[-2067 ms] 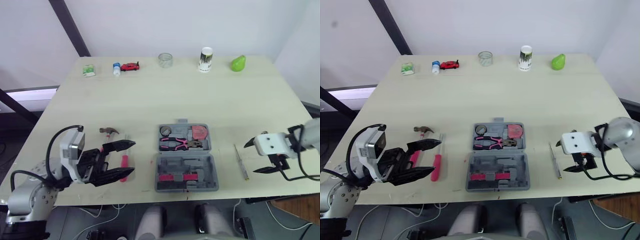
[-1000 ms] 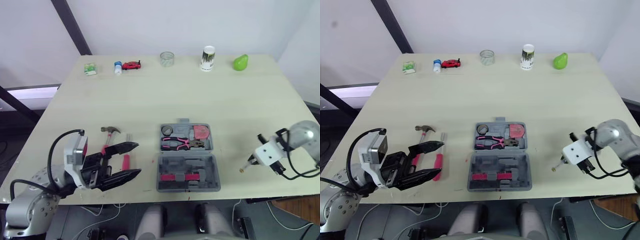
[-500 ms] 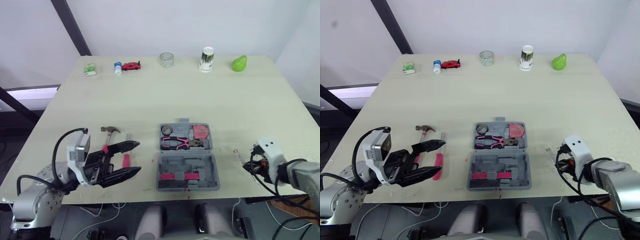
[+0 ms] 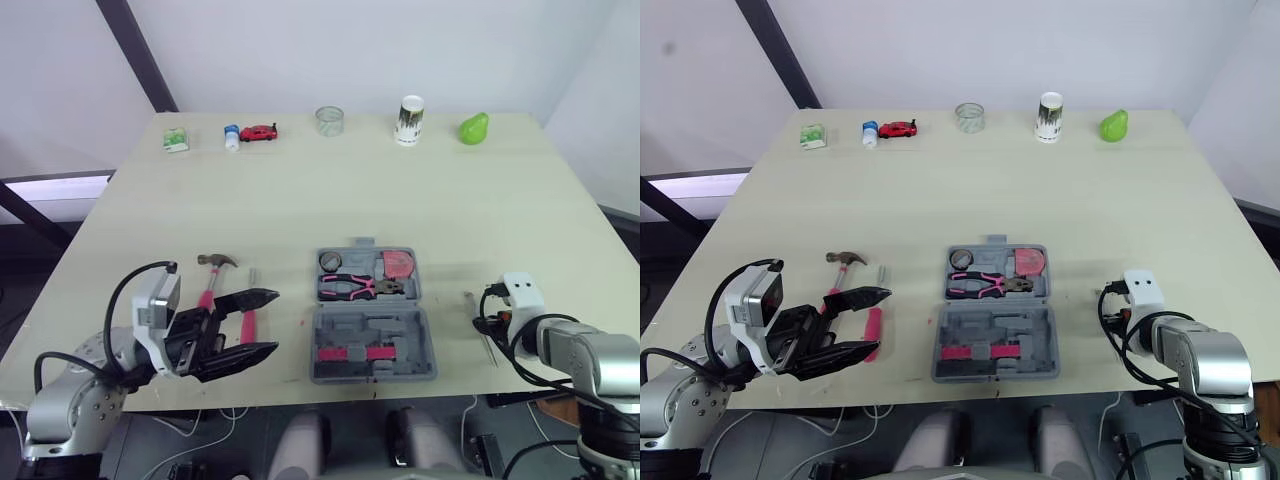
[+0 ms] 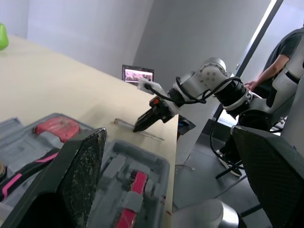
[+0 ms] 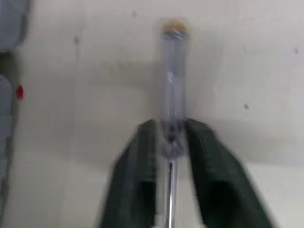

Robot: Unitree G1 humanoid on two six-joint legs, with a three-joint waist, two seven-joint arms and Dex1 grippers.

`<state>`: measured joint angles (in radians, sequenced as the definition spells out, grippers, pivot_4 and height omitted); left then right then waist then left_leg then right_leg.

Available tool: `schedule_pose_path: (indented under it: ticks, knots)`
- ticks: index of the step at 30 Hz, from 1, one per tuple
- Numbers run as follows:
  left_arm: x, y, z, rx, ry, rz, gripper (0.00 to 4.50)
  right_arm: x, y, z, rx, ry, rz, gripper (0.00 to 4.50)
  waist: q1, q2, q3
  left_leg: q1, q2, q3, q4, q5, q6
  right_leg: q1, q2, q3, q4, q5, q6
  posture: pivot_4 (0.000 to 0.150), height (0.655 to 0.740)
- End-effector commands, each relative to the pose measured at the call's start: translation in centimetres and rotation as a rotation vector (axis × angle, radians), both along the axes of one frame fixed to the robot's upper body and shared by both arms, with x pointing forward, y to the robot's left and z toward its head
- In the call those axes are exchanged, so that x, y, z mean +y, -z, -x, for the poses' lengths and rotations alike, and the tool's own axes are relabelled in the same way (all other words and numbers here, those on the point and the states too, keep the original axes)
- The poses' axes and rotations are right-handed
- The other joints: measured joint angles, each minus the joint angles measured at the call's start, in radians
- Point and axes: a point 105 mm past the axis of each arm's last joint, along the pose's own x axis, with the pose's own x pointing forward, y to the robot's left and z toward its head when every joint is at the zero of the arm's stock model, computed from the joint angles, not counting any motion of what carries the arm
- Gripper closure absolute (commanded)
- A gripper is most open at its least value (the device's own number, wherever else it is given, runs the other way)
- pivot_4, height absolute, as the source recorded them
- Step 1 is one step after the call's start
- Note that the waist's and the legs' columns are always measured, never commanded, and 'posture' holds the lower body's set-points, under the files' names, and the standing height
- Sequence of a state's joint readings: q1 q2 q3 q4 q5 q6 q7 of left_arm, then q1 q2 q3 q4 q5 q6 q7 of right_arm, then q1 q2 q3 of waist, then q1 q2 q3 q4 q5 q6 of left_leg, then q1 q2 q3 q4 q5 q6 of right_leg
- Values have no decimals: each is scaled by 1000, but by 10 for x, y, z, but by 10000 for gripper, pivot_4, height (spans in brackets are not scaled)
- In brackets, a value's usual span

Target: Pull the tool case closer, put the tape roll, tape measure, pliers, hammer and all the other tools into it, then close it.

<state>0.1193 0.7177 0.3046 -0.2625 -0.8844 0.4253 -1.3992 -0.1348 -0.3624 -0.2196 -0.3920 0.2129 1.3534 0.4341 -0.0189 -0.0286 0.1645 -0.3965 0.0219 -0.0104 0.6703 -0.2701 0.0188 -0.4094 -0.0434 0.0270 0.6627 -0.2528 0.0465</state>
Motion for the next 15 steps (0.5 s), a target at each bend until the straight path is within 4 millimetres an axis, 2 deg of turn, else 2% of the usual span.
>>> schedule_pose_path:
  ticks: [1,3,8,11,15]
  knots:
    - [3,-2,1,-26,9,-12,0,-16,2,4,-84,39,-4,19165,3,-1,-1,0,0,0,0,0,0,0,0,0,0,0,0,1500,7400]
    - [3,-2,1,-25,6,-8,0,-20,0,11,-183,-28,61,9857,9,-1,-2,0,0,0,0,0,0,0,-1,0,0,0,0,1500,7400]
    - [3,0,-3,-18,-4,0,0,-20,13,30,-306,-58,76,9857,6,0,-2,-1,0,2,0,0,0,0,-2,0,0,0,1,1500,7400]
    - [4,2,-3,-16,-3,-1,0,-27,25,31,-335,10,96,9857,-1,0,-3,1,0,2,0,0,0,0,-1,1,0,0,0,1500,7400]
    - [3,0,-4,-22,3,-3,0,-17,25,26,-384,35,88,9857,0,0,-3,2,1,2,0,0,0,0,0,1,1,0,0,1500,7400]
